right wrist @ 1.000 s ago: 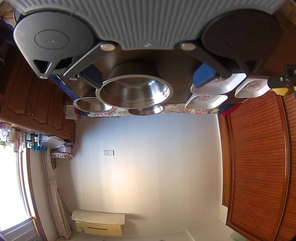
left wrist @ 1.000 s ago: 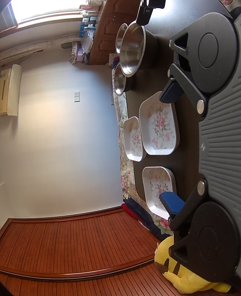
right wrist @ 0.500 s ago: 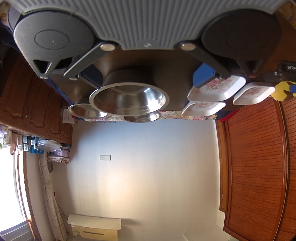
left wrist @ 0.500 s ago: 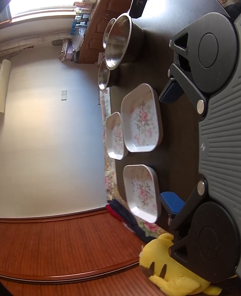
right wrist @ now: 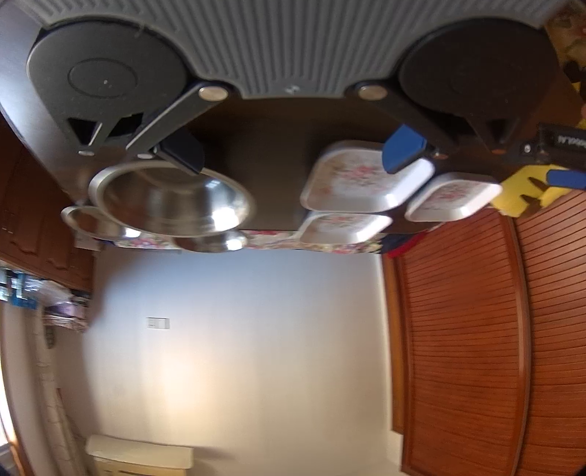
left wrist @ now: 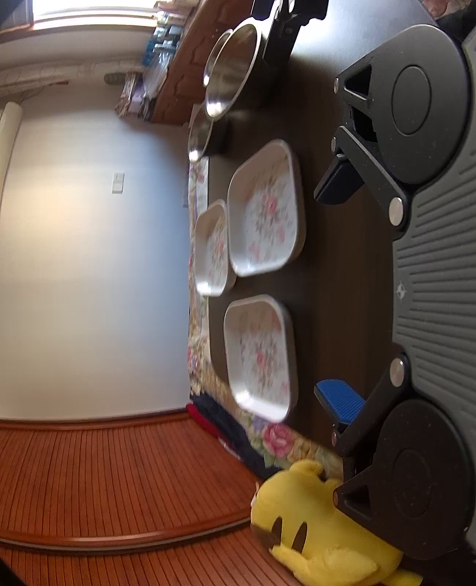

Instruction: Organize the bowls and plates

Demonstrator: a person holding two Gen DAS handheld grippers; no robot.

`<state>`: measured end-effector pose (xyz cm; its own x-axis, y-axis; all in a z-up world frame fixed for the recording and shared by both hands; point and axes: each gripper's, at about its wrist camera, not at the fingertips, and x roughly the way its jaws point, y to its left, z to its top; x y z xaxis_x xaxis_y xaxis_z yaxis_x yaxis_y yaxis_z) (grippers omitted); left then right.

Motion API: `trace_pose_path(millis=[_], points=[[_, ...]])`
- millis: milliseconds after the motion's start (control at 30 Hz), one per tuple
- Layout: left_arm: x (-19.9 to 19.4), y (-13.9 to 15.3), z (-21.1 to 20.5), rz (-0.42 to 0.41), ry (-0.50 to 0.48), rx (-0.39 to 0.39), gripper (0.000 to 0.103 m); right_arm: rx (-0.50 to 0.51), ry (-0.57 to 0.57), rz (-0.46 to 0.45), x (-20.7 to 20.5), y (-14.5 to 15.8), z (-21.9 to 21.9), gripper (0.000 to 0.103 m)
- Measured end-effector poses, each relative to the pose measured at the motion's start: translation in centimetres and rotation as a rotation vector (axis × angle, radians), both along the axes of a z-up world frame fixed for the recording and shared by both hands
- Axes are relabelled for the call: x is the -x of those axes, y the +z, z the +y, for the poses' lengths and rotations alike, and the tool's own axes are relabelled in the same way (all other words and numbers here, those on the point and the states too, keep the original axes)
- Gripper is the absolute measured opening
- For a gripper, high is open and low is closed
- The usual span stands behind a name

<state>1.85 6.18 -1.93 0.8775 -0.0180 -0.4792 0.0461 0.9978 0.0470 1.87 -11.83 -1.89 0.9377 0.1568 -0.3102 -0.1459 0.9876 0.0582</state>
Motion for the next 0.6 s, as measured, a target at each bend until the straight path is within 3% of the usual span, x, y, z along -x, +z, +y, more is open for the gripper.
trace_pose_path(millis=[267,600], points=[[-3.3,0.7,4.4,-0.007,0.018,-0.048,0.103,0.020,0.166,0.029,-3.0,1.5,4.5,0.103],[-8.5,1.0,9.1,-0.006,0.018,-0.064,0.102,-0.001,0.257,0.057,-8.0,3.4,8.0,0.103]])
